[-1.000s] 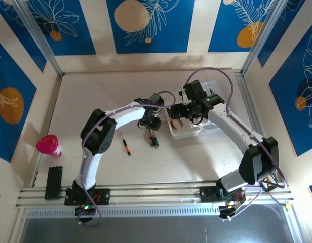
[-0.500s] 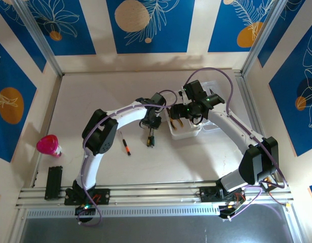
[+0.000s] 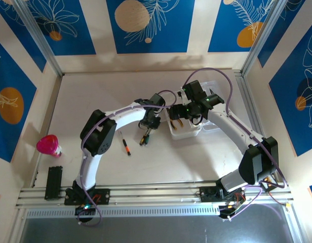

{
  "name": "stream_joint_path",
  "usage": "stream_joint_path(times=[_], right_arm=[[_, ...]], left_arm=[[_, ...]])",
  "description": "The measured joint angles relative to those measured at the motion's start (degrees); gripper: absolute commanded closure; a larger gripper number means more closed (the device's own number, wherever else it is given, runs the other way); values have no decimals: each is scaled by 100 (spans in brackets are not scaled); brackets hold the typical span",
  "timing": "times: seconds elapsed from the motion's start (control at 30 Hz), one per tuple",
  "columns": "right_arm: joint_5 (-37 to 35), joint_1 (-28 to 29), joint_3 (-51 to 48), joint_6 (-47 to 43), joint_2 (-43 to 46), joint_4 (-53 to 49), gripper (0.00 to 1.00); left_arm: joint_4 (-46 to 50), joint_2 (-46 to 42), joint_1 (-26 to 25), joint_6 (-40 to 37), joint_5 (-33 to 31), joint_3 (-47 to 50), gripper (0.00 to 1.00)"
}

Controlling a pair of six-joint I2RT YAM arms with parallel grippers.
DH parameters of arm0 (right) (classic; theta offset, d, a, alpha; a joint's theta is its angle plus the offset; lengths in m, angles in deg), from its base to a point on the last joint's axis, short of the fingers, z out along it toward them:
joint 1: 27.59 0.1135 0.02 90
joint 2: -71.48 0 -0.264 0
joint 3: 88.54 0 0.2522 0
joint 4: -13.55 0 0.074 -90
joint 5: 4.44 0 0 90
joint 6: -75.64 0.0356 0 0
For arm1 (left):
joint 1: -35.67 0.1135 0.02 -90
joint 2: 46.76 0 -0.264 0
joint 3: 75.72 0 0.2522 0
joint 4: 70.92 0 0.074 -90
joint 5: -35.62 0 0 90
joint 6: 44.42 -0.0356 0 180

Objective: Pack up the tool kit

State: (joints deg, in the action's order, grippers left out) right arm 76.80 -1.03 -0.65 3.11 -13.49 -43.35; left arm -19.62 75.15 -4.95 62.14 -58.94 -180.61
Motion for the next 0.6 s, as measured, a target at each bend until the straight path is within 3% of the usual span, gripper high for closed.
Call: stream_joint_path(times=[0.6], right_arm=[[0, 48, 0, 0, -11, 2, 22]], left_arm=[[-74, -562, 535, -66, 308, 817, 100]])
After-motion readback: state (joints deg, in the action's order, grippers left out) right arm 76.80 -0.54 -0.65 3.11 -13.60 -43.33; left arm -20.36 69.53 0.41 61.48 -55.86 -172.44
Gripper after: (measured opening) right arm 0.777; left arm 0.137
